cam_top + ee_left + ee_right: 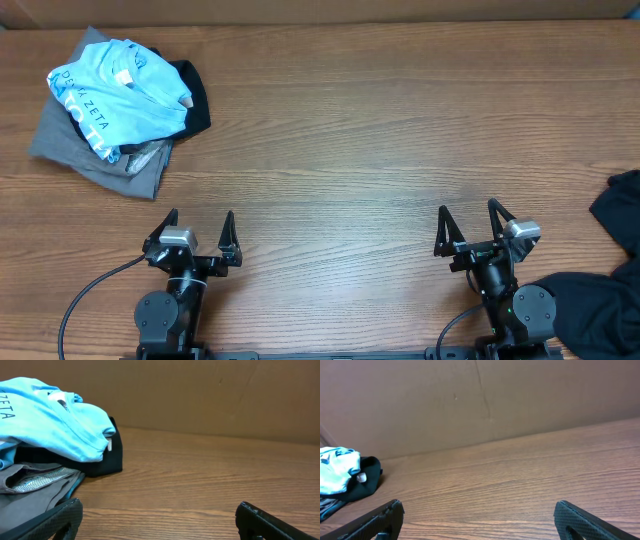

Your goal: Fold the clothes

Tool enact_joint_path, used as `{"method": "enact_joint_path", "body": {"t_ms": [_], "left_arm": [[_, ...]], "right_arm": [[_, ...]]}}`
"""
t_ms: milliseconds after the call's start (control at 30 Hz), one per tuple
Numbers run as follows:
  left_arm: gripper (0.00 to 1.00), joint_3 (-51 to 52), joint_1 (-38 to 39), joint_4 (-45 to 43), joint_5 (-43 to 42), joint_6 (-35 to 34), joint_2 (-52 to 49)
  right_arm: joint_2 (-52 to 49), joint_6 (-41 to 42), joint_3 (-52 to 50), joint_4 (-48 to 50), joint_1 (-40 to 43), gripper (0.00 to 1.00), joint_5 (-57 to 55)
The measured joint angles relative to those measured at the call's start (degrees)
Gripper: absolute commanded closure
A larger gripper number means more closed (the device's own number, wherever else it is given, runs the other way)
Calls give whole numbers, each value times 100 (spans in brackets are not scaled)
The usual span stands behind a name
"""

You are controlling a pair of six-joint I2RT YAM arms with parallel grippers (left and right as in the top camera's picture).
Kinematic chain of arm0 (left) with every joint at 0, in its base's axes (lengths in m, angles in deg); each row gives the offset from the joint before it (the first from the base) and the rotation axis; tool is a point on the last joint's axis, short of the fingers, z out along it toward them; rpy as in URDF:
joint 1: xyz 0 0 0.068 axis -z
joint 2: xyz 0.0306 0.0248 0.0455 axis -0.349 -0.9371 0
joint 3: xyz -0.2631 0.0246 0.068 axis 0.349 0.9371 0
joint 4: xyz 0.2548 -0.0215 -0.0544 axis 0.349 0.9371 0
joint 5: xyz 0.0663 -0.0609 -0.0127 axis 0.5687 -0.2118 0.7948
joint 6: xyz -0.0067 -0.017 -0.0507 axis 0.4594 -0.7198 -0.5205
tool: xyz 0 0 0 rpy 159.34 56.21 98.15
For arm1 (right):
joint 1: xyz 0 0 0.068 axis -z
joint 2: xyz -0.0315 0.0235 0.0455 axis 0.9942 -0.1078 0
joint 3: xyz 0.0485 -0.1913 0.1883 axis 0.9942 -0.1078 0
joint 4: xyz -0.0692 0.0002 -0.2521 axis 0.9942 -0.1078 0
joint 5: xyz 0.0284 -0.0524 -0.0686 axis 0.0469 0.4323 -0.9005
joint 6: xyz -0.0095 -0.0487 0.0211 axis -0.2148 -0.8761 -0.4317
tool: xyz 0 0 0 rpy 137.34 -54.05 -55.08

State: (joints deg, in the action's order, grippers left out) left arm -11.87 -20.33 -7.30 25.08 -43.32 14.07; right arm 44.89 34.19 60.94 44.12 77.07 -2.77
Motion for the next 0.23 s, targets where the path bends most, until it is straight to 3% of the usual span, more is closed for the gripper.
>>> {"method": "enact_joint_path", "body": {"t_ms": [233], "left_arm": [[0, 0, 0, 0, 2, 0, 0]], "right_arm": [[0, -2, 0, 0, 0, 0, -2]]}}
